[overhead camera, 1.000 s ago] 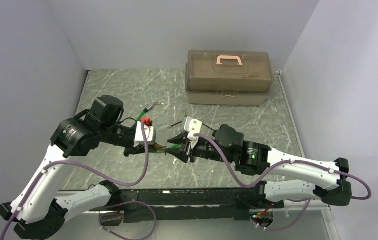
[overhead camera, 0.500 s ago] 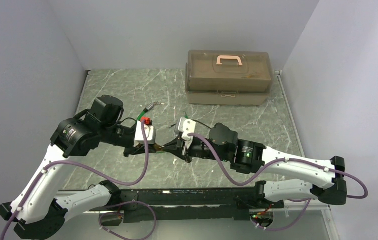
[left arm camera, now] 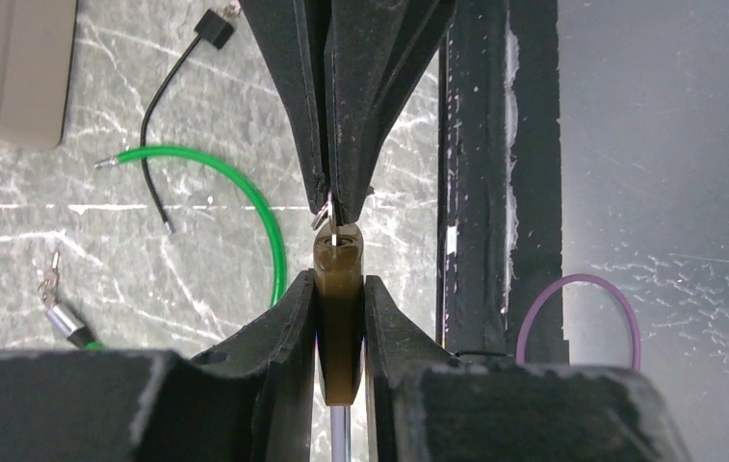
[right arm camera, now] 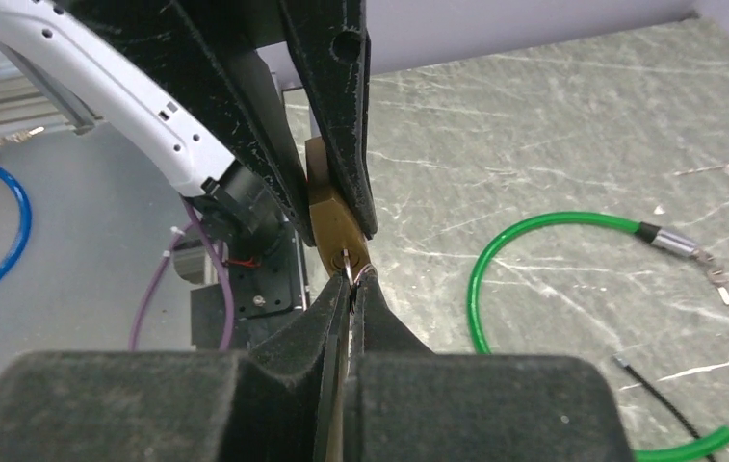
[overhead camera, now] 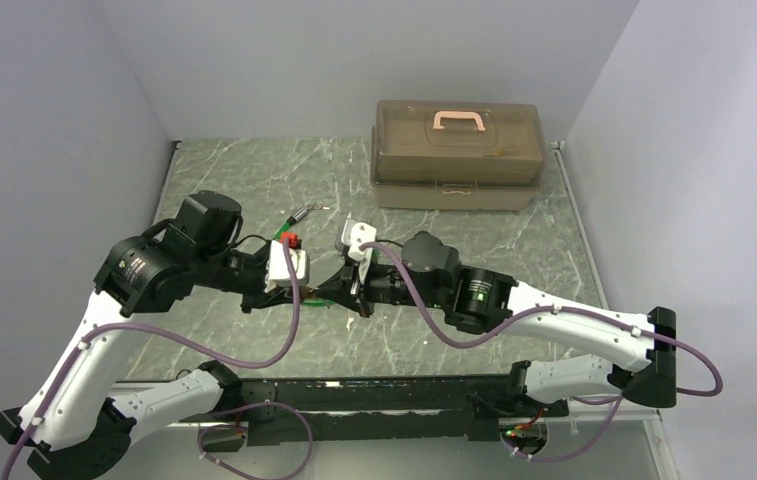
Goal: Unlock with the key
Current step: Unlock the lock.
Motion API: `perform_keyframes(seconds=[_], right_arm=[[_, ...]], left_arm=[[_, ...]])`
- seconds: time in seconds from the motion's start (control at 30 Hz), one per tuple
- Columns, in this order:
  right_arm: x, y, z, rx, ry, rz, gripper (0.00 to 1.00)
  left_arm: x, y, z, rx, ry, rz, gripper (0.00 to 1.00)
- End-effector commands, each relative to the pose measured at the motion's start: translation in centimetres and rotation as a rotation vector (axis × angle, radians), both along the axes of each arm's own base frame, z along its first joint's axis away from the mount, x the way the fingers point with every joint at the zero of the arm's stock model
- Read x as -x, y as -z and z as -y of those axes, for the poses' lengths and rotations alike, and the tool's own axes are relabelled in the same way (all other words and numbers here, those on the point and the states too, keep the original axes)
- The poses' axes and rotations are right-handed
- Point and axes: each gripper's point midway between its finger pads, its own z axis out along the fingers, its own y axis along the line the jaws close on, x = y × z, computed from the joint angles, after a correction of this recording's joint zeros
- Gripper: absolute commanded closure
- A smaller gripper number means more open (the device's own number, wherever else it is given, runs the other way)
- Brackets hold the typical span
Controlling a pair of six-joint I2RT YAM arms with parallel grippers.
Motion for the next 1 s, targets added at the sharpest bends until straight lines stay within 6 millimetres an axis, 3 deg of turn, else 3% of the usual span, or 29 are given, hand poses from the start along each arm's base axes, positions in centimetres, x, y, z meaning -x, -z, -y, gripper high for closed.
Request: perform_keyframes(seconds=[0.0, 0.4, 0.77, 0.8, 0.9, 0.97], right_arm=[[-0.3, -2.7, -1.8, -0.095, -0.011, -0.104, 1.0], [-5.0, -3.6, -1.2, -0.198, 0.191, -0.43, 1.0], [-4.2, -4.3, -1.5, -0.187, 0.14, -0.503, 1.0], [-4.2, -4.4, -1.2, -0.18, 0.135, -0.479, 0.94], [-3.7, -4.7, 0.6, -0.153, 0.111, -0.319, 0.62], [-3.7, -5.7, 2.3, -0.142, 0.112, -0.187, 0.49]], left_arm=[[-0.6, -4.3, 2.3, 0.141, 0.086, 0.146, 1.0], [-4.8, -6.9, 2.3, 0.106, 0.001, 0.451, 1.0], [-5.7, -5.2, 1.8, 0.043, -0.034, 0.51, 1.0], [-5.6, -5.1, 1.8, 0.042, -0.038, 0.495, 1.0], [-4.4, -4.2, 2.0, 0.044, -0.018, 0.4, 1.0], [-3.3, -3.7, 2.4, 0.052, 0.008, 0.32, 1.0]])
